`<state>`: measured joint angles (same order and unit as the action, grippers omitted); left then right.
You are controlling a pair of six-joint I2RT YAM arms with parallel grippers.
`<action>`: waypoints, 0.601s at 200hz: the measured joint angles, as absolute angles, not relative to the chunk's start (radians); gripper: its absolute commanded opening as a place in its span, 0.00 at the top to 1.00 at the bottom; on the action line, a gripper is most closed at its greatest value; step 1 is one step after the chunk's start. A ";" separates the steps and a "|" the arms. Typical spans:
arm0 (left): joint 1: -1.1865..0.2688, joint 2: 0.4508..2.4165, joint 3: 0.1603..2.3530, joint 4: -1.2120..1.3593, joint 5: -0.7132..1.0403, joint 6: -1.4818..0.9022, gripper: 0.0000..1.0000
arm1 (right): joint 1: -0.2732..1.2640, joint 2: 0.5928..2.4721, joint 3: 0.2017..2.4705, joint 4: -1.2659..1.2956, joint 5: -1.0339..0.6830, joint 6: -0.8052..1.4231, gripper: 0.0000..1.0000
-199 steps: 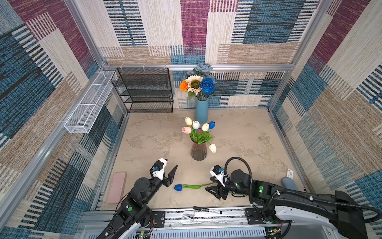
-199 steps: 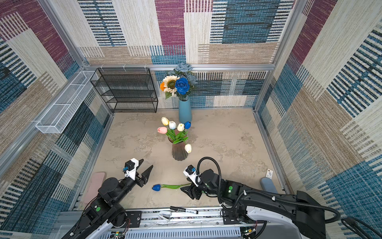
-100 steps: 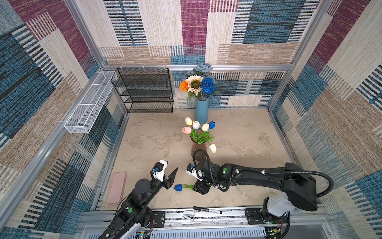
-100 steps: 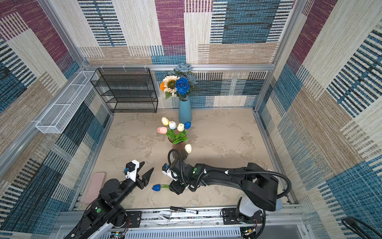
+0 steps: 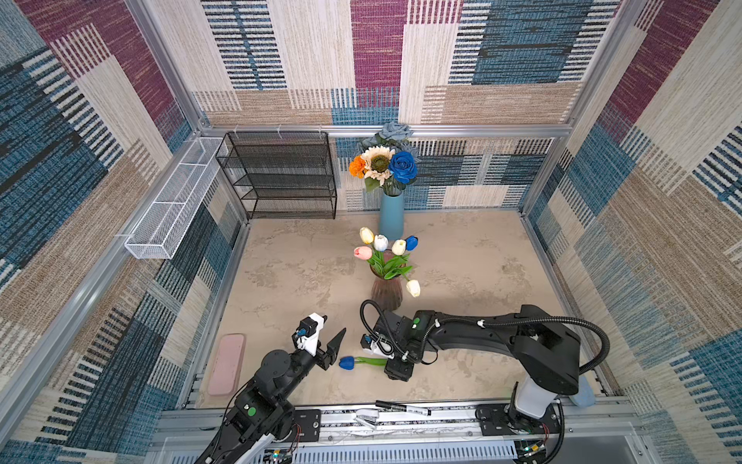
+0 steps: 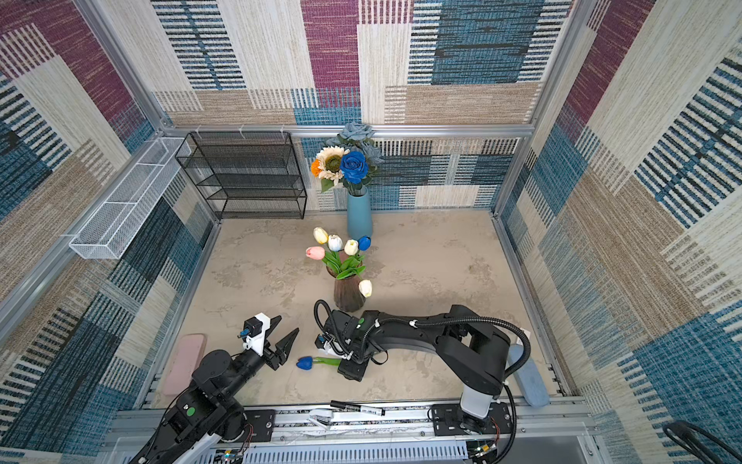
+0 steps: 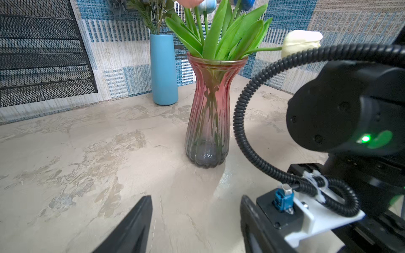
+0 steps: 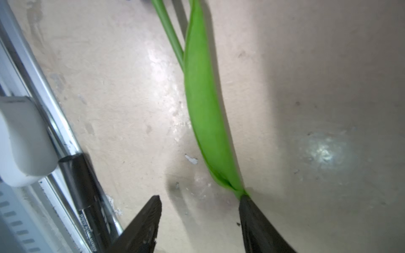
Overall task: Arrange the flowers into the vase
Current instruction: 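Lower the right gripper onto the blue tulip stem and close it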
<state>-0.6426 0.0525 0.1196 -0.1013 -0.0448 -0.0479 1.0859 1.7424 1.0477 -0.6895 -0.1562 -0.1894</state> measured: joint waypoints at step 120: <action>-0.639 0.052 0.124 -0.049 -0.080 -0.037 0.32 | 1.074 1.714 0.985 -0.594 -0.069 -0.309 0.99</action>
<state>-0.6392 0.0521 0.1238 -0.0486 -0.0799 -0.0372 1.0740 1.7142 0.9852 -0.5938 -0.0689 -0.3092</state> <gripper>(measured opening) 0.680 0.078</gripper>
